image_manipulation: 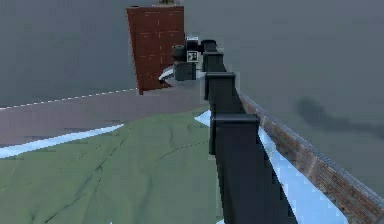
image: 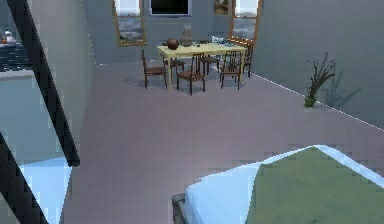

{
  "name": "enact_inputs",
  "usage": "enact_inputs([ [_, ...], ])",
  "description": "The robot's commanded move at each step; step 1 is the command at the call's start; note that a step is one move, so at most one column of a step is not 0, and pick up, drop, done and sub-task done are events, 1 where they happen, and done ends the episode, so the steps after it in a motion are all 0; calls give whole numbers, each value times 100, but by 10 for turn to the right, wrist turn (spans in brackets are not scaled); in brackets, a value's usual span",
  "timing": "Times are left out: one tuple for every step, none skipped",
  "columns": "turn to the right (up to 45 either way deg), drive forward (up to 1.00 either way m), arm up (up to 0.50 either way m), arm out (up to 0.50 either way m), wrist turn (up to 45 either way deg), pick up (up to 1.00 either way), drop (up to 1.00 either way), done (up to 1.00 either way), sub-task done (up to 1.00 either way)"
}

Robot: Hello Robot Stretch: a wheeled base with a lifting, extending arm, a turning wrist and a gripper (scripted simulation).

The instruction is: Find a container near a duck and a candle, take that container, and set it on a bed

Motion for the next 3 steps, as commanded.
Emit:
enact_inputs([
  [0,0,-32,0,0,0,0,0,0],
  [0,0,-32,0,0,0,0,0,0],
  [0,0,0,0,0,0,100,0,0],
])
